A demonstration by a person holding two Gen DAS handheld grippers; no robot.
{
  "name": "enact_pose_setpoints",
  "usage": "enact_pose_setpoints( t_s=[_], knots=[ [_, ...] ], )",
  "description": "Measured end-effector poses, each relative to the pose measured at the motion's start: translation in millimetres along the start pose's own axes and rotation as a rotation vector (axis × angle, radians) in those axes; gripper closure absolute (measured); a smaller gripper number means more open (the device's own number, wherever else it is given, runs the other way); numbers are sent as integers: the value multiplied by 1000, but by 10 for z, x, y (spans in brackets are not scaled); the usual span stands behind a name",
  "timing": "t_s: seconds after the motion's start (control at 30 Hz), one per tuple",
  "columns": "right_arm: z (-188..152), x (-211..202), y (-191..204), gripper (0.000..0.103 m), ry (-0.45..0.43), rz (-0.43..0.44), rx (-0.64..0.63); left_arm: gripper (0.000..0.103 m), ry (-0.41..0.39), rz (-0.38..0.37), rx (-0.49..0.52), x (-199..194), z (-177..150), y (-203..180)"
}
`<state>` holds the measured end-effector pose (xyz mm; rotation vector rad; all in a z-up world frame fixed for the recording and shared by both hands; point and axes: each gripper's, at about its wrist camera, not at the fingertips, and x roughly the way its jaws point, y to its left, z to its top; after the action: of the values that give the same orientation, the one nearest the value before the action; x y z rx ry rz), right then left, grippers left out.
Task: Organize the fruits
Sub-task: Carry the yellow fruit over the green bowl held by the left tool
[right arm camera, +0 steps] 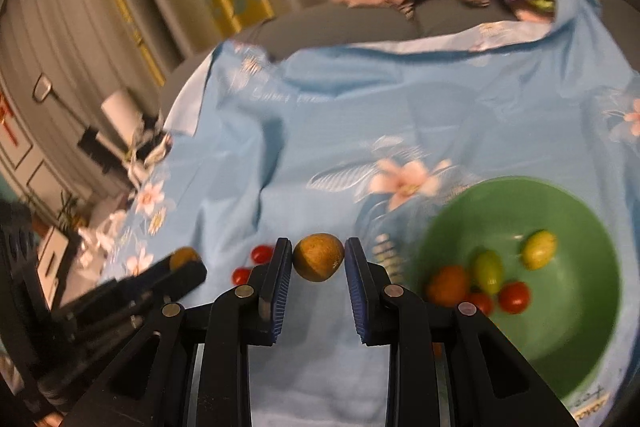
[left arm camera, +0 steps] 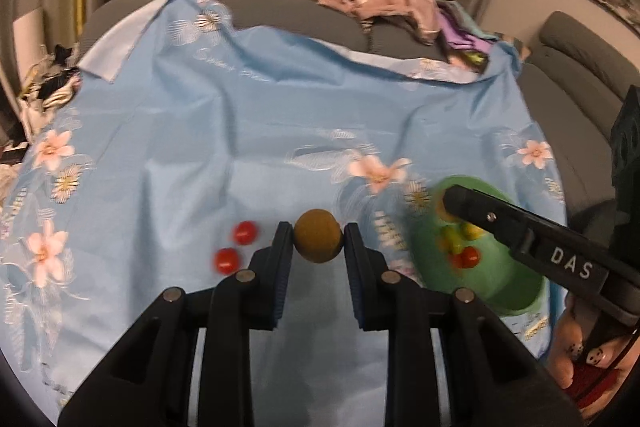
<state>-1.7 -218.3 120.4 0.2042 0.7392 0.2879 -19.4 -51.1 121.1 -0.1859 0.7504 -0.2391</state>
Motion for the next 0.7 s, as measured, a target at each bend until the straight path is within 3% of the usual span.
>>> enact_pose_setpoints(
  t_s=[0.33,0.47,0.7],
  knots=[
    [93,-319,-594,74,-78,-103,105,77,49,-108,45,299,45,-767],
    [100,-425,-811,74,-102,-153,147,77,59,-119,58,366,37,-1010],
    [79,-561,-1095,74,-122,-148,196,77,69,-111,80,403,15,-1354]
  ],
)
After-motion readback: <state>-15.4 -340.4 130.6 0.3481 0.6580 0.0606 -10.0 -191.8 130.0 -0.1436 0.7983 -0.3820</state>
